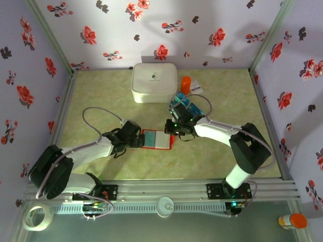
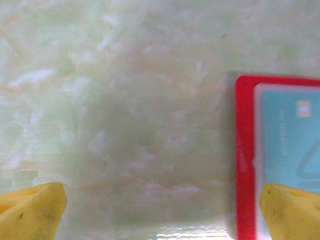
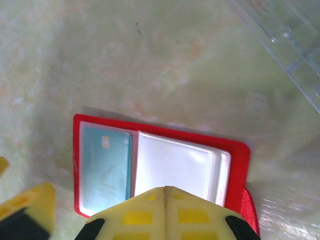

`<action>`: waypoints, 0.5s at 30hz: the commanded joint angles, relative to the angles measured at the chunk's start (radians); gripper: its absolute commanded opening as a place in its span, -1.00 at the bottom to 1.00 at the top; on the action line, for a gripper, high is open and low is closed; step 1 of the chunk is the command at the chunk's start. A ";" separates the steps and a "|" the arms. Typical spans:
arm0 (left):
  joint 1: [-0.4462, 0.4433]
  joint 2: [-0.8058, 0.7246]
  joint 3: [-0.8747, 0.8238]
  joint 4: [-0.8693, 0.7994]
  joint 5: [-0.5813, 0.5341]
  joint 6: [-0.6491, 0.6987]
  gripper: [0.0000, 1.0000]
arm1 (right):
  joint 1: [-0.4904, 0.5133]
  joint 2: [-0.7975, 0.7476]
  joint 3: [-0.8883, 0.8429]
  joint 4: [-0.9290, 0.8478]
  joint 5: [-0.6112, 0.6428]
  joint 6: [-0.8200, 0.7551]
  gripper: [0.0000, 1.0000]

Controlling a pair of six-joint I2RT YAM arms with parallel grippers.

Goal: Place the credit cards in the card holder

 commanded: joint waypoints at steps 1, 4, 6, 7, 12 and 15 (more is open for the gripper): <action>0.008 -0.039 0.066 -0.068 0.001 0.021 1.00 | -0.007 -0.031 -0.012 -0.043 0.025 -0.043 -0.86; 0.007 -0.050 0.101 -0.081 0.025 0.018 1.00 | -0.011 -0.029 -0.011 -0.048 0.026 -0.055 -0.86; 0.004 -0.050 0.120 -0.082 0.044 0.011 1.00 | -0.015 -0.026 -0.008 -0.051 0.025 -0.062 -0.86; 0.001 -0.050 0.126 -0.080 0.052 0.006 1.00 | -0.017 -0.024 -0.005 -0.054 0.025 -0.065 -0.86; -0.030 -0.023 0.145 -0.049 0.081 -0.024 1.00 | -0.023 0.000 0.021 -0.074 0.019 -0.088 -0.86; -0.058 0.013 0.152 -0.027 0.086 -0.039 1.00 | -0.026 0.025 0.039 -0.084 0.006 -0.099 -0.87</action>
